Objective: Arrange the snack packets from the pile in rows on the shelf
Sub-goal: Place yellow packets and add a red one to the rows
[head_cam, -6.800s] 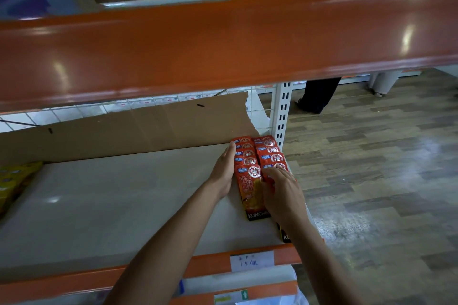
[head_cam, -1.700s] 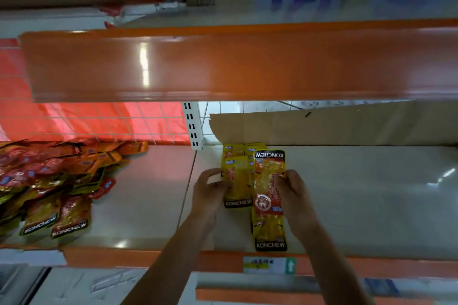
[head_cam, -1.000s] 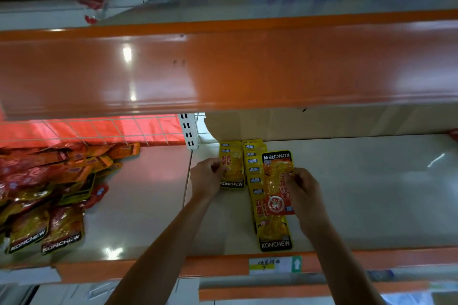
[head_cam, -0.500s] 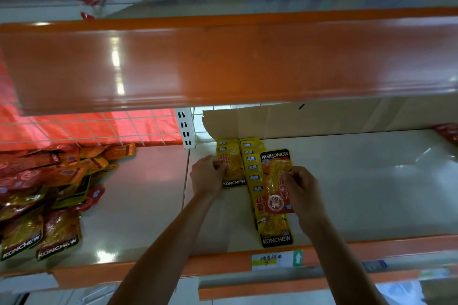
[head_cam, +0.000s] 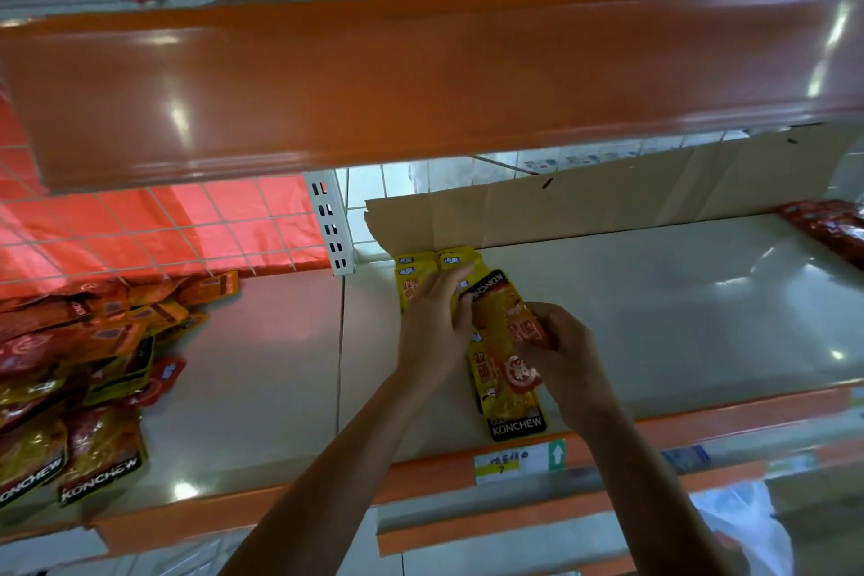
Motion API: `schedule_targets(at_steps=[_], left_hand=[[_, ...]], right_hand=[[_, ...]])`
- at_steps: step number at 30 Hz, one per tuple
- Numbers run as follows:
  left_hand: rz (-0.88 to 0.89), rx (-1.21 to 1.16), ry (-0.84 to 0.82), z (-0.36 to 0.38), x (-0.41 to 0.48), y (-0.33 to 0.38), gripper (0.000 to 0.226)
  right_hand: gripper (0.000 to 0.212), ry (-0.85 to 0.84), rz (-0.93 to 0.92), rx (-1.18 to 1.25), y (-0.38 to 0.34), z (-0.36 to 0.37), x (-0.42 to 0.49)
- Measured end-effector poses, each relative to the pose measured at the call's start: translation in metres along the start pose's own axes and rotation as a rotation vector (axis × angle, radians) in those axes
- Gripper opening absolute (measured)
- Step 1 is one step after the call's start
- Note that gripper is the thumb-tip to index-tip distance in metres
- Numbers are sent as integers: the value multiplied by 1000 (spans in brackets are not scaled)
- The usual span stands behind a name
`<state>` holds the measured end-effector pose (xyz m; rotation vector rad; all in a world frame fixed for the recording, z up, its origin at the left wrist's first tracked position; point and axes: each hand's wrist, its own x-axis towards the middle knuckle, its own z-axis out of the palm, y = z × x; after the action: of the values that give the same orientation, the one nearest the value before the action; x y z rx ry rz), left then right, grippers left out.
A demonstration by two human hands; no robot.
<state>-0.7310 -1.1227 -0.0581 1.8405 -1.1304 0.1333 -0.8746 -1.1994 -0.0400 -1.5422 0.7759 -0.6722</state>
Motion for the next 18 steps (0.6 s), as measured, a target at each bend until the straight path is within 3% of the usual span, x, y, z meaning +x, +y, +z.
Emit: schedule_targets(at_steps=[6,12,15,18], left_hand=[[183,2,-163,19,-6,32,52],[371,196,-246,52,-4,66,65],[436,228,-275,77,-2,89,60],[407,197,-274,106,-1,115,53]], right_hand=[[49,121,-88,-78,3,-32,-3],[39,124,-150,-257,-6,-79,-5],[30,175,-164,-307,-6,-111,-3],[36,284,-173,-323,-5,-150,-2]])
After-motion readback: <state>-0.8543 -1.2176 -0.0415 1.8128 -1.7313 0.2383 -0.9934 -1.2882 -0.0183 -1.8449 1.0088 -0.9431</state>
